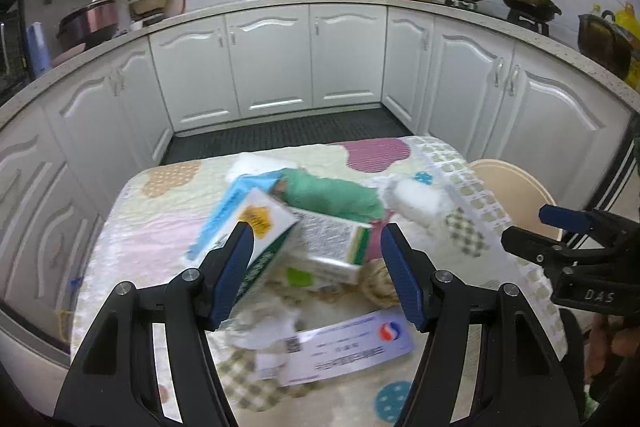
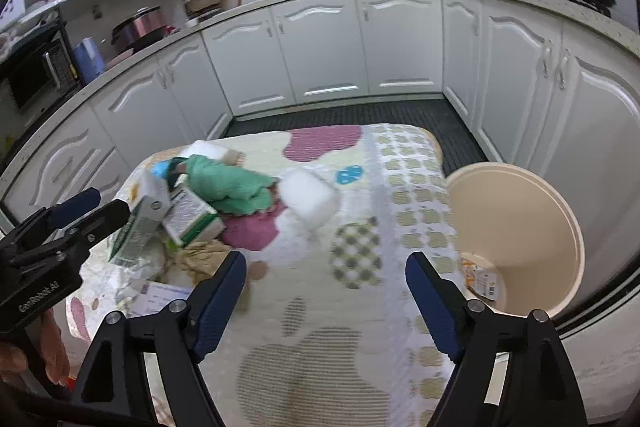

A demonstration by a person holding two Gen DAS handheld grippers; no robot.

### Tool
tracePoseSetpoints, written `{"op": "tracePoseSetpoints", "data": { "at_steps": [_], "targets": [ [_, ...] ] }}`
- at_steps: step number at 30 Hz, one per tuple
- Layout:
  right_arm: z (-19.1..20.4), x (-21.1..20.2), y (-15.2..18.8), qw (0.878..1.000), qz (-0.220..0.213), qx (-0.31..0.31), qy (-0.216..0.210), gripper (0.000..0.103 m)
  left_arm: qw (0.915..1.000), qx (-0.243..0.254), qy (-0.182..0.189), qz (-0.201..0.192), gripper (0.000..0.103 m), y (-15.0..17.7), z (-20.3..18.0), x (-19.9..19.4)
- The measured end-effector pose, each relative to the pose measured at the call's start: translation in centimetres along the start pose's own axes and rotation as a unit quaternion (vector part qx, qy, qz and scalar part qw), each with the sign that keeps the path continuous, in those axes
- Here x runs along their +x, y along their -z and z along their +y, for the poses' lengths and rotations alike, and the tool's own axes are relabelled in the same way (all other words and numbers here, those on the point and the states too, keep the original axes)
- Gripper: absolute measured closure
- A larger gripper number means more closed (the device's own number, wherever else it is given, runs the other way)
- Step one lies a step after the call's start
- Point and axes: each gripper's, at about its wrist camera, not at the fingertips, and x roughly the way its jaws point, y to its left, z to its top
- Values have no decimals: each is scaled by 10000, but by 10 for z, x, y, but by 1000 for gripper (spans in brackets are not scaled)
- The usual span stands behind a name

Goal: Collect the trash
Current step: 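Move both open grippers back over the table trash, then grasp the white milk carton with the left gripper while the right grasps the crumpled beige paper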

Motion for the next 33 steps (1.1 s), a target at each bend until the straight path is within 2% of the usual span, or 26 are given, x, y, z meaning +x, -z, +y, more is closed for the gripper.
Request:
{"op": "tracePoseSetpoints", "data": {
  "at_steps": [17, 25, 29, 33],
  "targets": [
    [55, -2, 0, 9991, -43, -413, -71, 21, 9993, -317, -64, -177, 38, 11, 34, -14],
    [63, 3, 2, 9987, 34, -498, -68, 20, 9980, -596, 184, -121, 38, 16, 55, -11],
    [61, 11, 6, 9985, 162, -524, -49, 19, 9980, -550, 295, -59, 37, 22, 67, -8],
    [58, 22, 10, 9983, 321, -473, -131, 19, 9978, -526, 414, 21, 30, 27, 79, -1]
  ]
}}
